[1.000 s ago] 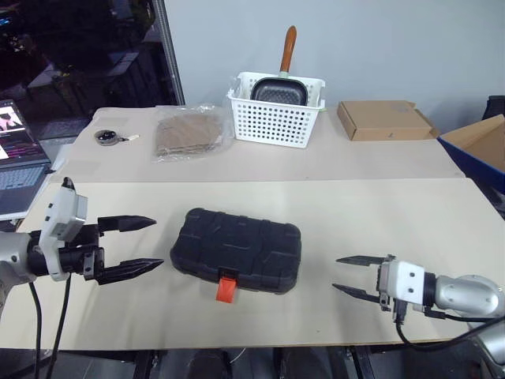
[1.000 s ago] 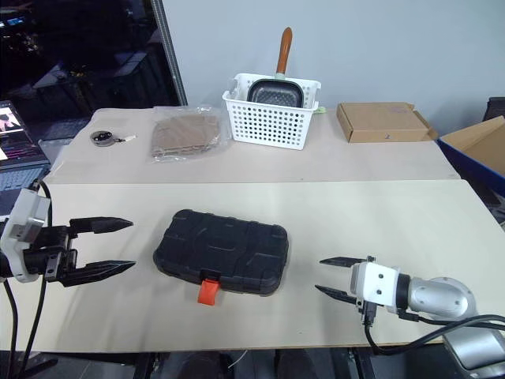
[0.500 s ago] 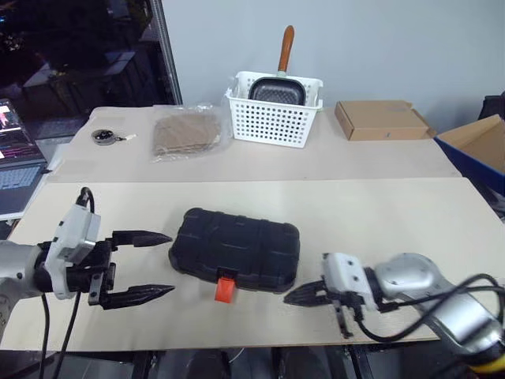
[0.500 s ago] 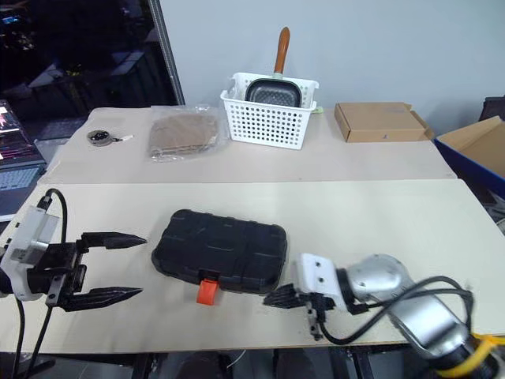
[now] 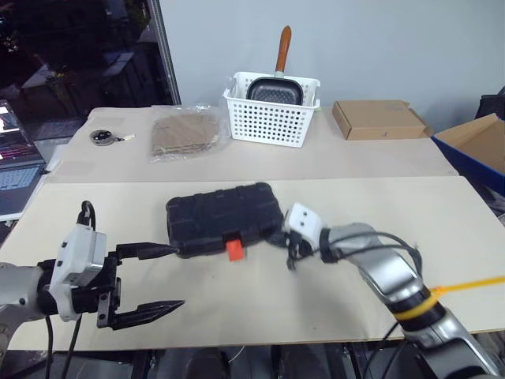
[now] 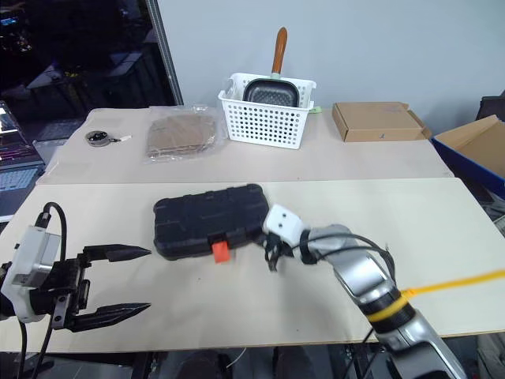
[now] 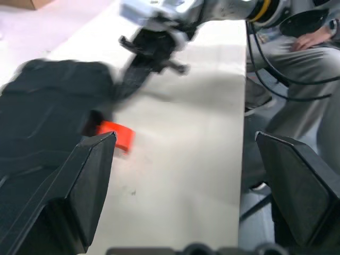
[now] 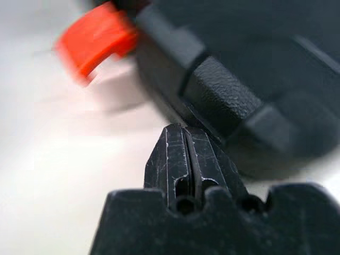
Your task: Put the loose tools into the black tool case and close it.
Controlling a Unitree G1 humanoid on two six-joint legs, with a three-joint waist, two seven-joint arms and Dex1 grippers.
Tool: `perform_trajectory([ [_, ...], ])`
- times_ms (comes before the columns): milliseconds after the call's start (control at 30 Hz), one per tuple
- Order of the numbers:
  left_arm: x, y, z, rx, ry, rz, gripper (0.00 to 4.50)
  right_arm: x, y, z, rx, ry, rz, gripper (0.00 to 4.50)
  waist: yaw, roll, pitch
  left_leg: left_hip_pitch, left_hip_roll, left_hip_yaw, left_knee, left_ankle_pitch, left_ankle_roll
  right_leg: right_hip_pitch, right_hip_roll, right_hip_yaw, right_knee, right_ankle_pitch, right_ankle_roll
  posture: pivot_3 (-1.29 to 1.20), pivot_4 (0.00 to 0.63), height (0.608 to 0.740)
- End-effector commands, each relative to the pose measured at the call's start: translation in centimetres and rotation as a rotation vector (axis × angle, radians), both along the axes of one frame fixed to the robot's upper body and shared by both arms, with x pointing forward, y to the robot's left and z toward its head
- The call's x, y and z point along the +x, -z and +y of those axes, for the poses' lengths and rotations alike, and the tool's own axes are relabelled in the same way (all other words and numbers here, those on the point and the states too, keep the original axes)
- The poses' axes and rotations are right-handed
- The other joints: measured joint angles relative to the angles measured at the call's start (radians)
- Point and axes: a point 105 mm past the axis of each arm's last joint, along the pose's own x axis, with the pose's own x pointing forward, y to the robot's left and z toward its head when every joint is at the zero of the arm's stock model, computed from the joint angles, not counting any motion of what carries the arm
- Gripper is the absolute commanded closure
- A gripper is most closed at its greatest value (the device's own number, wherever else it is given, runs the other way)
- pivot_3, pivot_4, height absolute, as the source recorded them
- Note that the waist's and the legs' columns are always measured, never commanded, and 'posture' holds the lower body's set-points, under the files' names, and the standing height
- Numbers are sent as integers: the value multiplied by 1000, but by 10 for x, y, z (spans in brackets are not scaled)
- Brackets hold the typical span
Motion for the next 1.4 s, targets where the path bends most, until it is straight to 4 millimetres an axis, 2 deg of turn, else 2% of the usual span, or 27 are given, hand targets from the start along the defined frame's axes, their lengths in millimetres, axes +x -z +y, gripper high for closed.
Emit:
perform_trajectory([
  [33,10,-7,-9,-42,-55,-41,0,33,-14,-1,64,149,-85,4415,1,0,0,0,0,0,0,0,0,0,0,0,0,1,-2,0,150,740],
  [133,20,-9,-14,-82,-107,-47,0,37,-18,5,105,172,-89,4415,-3,0,0,-1,0,-1,-2,0,0,-1,1,0,0,2,-4,0,150,740],
  [267,36,-10,-21,-125,-178,-58,0,14,-23,-1,160,112,-16,4415,1,0,0,-4,0,-1,-2,-1,0,-2,-1,0,0,2,-3,0,150,740],
  [300,40,-10,-22,-127,-196,-66,0,7,-24,-3,160,88,-1,3895,3,0,0,-5,0,-1,-2,-2,0,-2,-1,-1,-2,2,-2,0,150,740],
  [467,71,-3,-27,-182,-341,-46,0,-29,-36,-6,205,-12,88,2307,7,0,0,-10,-2,-4,-2,-4,1,-4,-3,-3,-4,1,0,0,150,740],
  [567,91,8,-31,-170,-383,-40,0,-47,-31,7,224,-69,177,1330,1,0,0,-9,-3,-4,-2,-4,1,-4,-2,-2,-3,1,0,0,150,740],
  [700,100,32,-27,-100,-364,3,0,-39,-14,22,206,2,233,1330,-5,0,0,-7,-2,-5,-2,-3,0,-3,0,-2,-2,1,-1,0,150,740],
  [800,107,48,-12,-49,-370,34,0,-25,-13,30,234,92,241,1330,-4,0,0,-7,-2,-5,-2,-2,-1,-4,0,-2,-1,1,-1,0,150,740],
  [900,111,56,-1,-23,-369,46,0,-21,-11,35,234,125,250,1330,0,0,0,-9,-3,-4,-2,-2,-1,-5,-1,-2,-2,1,-1,0,150,740],
  [1133,112,57,-2,-13,-332,33,0,-16,-10,45,226,169,235,1330,4,0,0,-12,-3,-4,-2,-3,1,-7,-3,-3,-3,0,0,0,150,740],
  [1400,110,58,-3,-10,-325,28,0,-17,-10,42,182,180,211,1330,4,0,0,-11,-3,-4,-2,-3,1,-7,-3,-3,-2,0,0,0,150,740],
])
